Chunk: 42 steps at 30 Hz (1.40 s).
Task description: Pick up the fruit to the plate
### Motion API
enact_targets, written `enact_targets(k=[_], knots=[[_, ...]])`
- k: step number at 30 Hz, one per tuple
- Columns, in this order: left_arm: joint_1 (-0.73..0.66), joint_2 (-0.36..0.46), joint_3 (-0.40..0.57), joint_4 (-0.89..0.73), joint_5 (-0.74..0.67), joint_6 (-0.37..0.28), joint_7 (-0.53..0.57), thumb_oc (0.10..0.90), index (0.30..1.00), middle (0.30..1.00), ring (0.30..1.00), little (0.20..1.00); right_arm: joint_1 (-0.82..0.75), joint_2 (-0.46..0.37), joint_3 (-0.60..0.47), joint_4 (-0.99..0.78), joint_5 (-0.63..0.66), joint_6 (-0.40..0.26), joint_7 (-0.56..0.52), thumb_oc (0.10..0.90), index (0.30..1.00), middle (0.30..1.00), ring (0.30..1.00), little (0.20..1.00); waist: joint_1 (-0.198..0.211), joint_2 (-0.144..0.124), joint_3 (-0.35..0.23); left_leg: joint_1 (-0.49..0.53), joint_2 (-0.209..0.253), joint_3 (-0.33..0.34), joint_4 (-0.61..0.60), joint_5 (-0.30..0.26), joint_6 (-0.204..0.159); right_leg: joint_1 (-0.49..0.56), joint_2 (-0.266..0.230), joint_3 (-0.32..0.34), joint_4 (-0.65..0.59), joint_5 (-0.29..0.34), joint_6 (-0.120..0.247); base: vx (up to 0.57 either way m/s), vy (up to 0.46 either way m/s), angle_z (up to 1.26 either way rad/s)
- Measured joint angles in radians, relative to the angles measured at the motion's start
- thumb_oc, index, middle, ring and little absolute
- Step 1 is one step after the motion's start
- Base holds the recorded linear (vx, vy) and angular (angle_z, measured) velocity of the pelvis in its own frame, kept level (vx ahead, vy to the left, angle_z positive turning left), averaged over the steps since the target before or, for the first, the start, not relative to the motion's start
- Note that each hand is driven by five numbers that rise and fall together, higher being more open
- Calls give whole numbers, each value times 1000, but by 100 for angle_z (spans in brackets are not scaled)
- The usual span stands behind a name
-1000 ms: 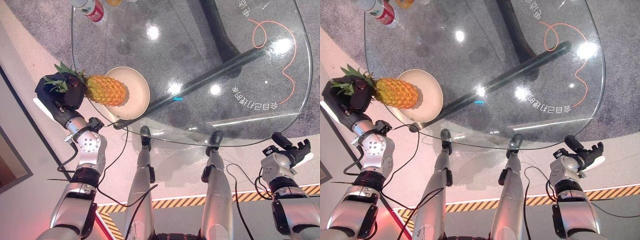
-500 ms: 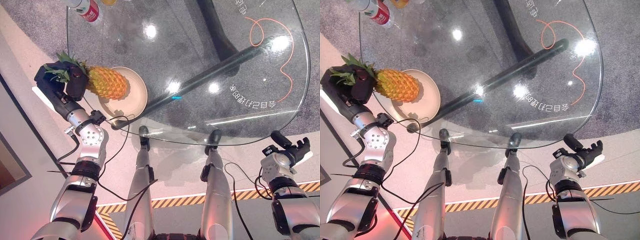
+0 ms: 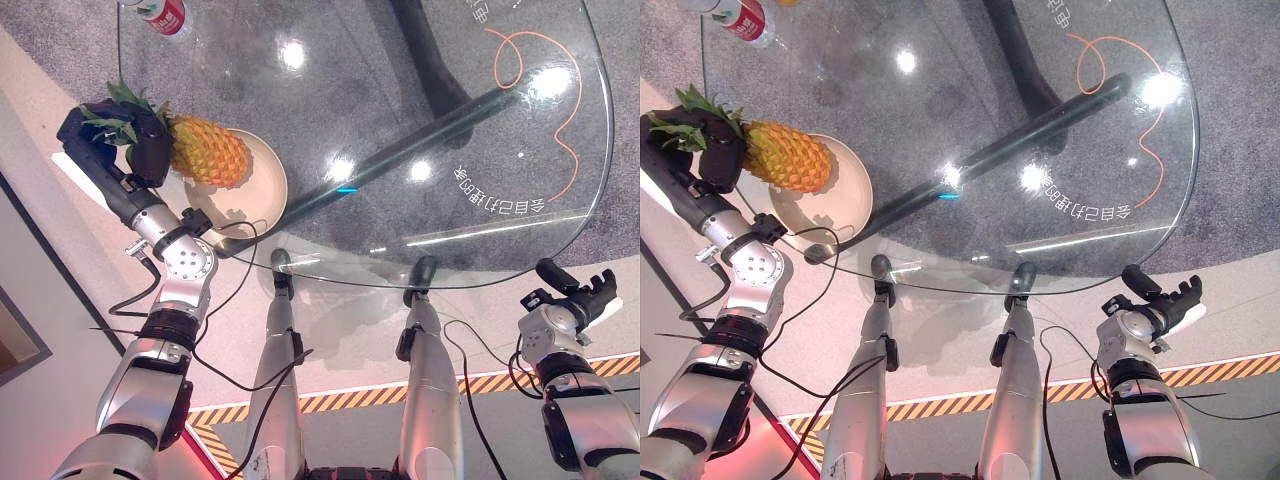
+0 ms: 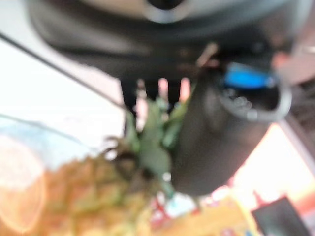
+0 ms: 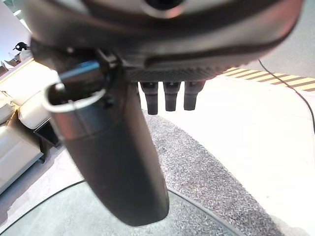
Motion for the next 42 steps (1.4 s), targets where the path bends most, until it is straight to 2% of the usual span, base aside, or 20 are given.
enact_targets(k=[9,20,36,42], knots=[[-10,10,-18,0,80,21,80,100,300,300,300,200,-7,0,0,5,0,-13,0,800,900,900,900,900,-3,-1,-1,-11,0,-2,3,1,-2,-11,0,-1,3,0,0,-3,2,0],[-33,13,-22,31,143,22,127,100,300,300,300,200,-10,0,15,6,1,-22,0,800,900,900,900,900,-6,-3,0,-17,1,-5,2,4,-5,-16,2,-2,4,0,-1,0,0,0],[-39,19,-29,33,209,13,152,100,300,300,300,200,-12,0,25,7,1,-42,-1,800,900,900,900,900,-5,-3,-1,-47,2,-26,20,7,-10,-33,2,-14,21,-3,-5,-3,0,1],[-33,19,-44,33,209,10,152,100,300,300,300,200,-10,0,26,8,1,-42,-2,800,900,900,900,900,8,-3,-1,-47,2,-28,20,8,-10,-32,2,-16,21,-7,-5,-18,2,1]])
